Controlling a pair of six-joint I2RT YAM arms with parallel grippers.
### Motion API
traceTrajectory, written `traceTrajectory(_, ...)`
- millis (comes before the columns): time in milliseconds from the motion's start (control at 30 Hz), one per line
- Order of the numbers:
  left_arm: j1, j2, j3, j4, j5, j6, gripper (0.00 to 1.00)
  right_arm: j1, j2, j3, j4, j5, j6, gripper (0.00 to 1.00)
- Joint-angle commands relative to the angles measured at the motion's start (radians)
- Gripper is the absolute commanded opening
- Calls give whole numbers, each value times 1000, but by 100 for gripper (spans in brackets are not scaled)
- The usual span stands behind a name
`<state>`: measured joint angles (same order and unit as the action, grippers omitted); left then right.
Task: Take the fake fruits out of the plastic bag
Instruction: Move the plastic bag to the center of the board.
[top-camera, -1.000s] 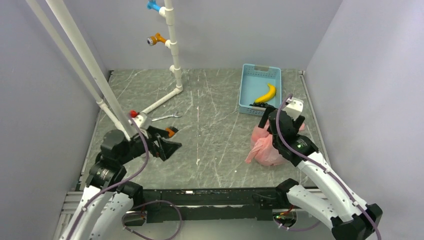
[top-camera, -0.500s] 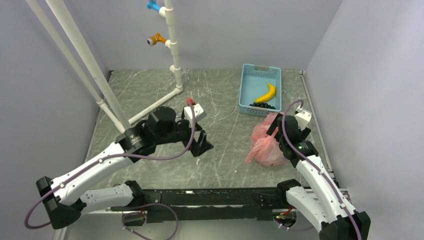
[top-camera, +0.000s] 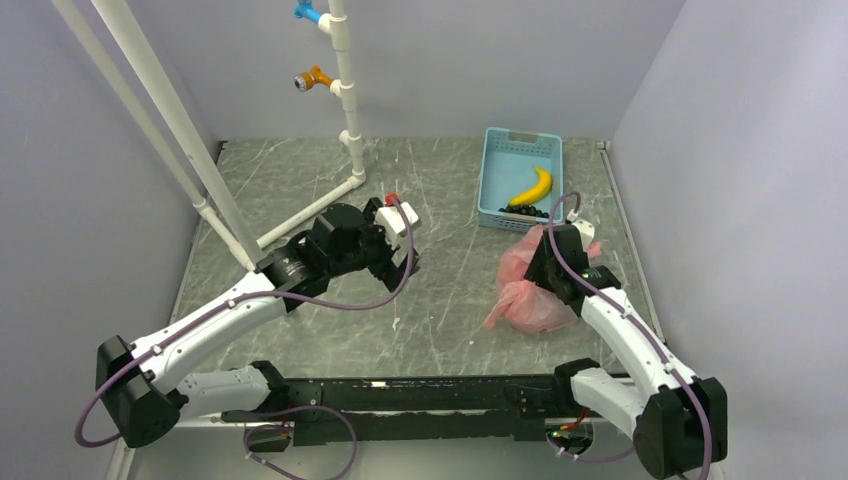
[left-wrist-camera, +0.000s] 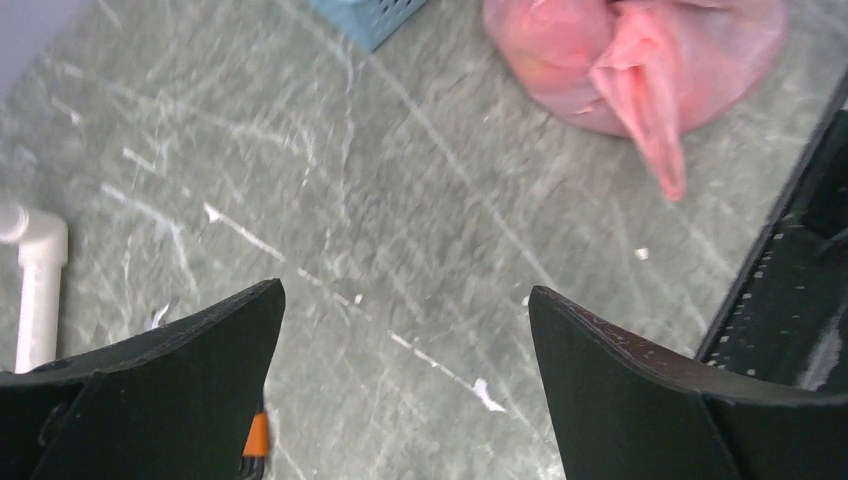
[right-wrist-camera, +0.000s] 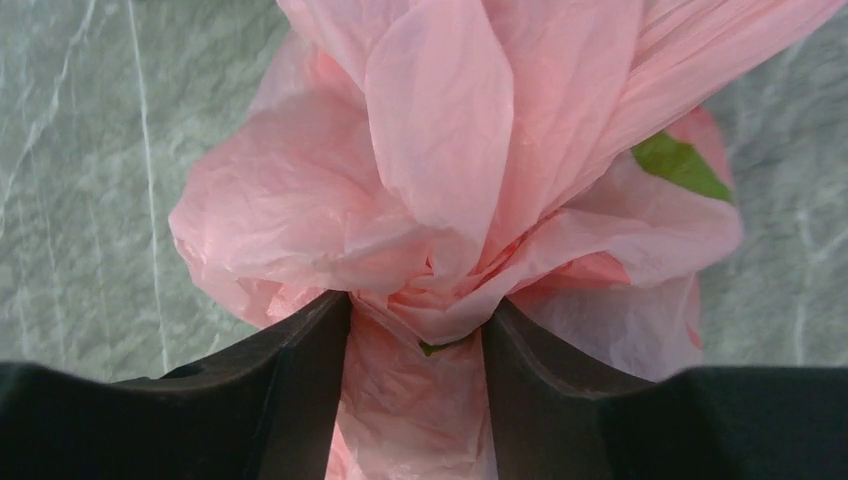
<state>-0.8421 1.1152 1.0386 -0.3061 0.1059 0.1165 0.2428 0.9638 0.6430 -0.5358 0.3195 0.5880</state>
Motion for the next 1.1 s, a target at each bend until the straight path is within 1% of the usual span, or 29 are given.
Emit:
traceTrajectory(0,94,-14,-26,94,75,24,98,-1,30,39,49,-182,-53,46)
traceTrajectory(67,103,-23,-60,104,43,31,97,5,29,23,87,-252,-58,38)
traceTrajectory(133,99,-32,-73,100,47,27,97,29,22,2,134,-305,-58,33)
traceTrajectory(200,87,-41,-75,93,47,30,98,69,14,-10,173,-315,-53,25)
traceTrajectory(300,83,-46,-69,86,47,30,99,167,12,-24,233,-315,-38,16)
traceTrajectory(400,83,-45,-54,63,55,26,99,262,39,-45,329,-371,-25,12)
traceTrajectory(500,72,-49,-57,56,57,28,99,349,96,-55,486,-493,-50,8)
traceTrajectory(633,59,-50,-62,44,36,44,99,460,169,-47,655,-585,-83,7)
traceTrajectory(700,48,-51,-70,42,17,51,99,491,203,-30,704,-644,-96,7)
traceTrajectory(800,31,-42,-69,24,-5,72,100,538,262,25,716,-716,-138,8)
traceTrajectory(833,31,-36,-65,19,-9,77,99,555,272,47,704,-724,-150,8)
traceTrajectory(900,30,-16,-54,3,-11,90,99,575,283,79,668,-686,-159,9)
traceTrajectory(933,31,-5,-43,-14,-13,97,99,577,275,77,662,-655,-153,14)
traceTrajectory(967,31,4,-35,-31,-14,102,99,577,264,64,659,-610,-145,24)
traceTrajectory(1033,32,12,-29,-44,0,106,100,577,227,26,663,-566,-137,39)
traceTrajectory(1067,32,15,-31,-46,22,108,99,578,211,6,661,-557,-138,45)
